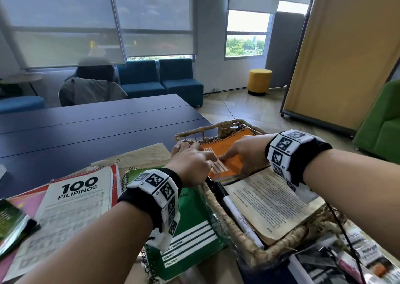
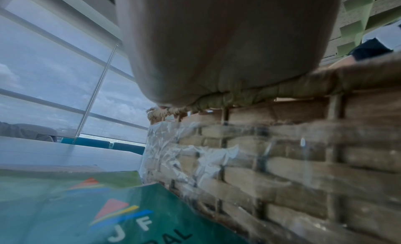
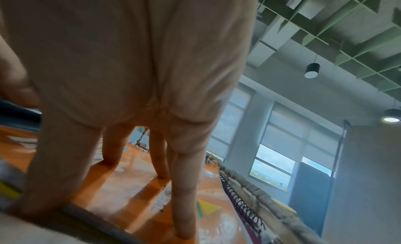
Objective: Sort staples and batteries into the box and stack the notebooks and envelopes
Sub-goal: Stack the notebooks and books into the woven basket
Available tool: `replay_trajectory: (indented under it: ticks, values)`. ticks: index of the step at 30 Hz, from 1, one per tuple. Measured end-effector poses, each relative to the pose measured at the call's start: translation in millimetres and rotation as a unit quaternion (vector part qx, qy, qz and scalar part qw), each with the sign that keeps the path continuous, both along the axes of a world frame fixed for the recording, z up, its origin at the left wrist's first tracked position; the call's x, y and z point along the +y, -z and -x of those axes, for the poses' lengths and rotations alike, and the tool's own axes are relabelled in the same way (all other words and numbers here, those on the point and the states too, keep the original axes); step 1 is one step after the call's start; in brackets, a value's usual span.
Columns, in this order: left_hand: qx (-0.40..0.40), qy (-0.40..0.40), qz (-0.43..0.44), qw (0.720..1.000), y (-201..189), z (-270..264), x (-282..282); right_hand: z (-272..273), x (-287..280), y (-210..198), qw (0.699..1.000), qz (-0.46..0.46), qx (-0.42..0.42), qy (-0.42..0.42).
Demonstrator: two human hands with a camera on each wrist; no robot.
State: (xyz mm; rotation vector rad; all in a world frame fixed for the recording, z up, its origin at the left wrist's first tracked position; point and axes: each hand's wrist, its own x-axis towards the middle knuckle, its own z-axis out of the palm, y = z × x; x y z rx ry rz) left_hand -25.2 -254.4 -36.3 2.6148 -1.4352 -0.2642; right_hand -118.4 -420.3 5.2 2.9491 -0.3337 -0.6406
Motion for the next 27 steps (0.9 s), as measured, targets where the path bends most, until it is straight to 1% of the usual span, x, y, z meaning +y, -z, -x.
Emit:
replay_trajectory:
  ticks: [8, 13, 18, 20, 23, 25, 27]
  values:
    - [-0.002, 0.0, 0.003, 1.0, 0.9, 1.2, 1.9, -3.1, 3.0, 0.3, 1.0, 0.009, 0.0, 0.014]
    - [0.002, -0.006, 0.002, 1.0, -6.5, 8.2, 9.0, -3.0, 9.5, 2.4, 1.0, 0.01, 0.003, 0.024]
    - [0.016, 0.011, 0.047, 0.999, -6.8, 11.8, 14.1, 0.3, 11.3, 5.1, 0.999, 0.019, 0.002, 0.028]
    - [0.007, 0.021, 0.043, 0.999, -8.2, 14.1, 15.9, 0.9, 10.4, 7.3, 0.999, 0.01, 0.001, 0.035]
    - [0.028, 0.027, 0.036, 0.999, -6.0, 13.0, 19.1, 2.7, 12.3, 8.4, 0.999, -0.003, -0.001, 0.046]
    - [0.028, 0.04, 0.033, 0.998, -3.8, 12.2, 26.3, 6.1, 14.8, 7.8, 0.998, -0.012, -0.017, 0.052]
    - [0.034, 0.06, 0.039, 0.997, -8.0, 16.0, 37.7, 10.5, 16.9, 5.7, 0.997, -0.019, -0.05, 0.059]
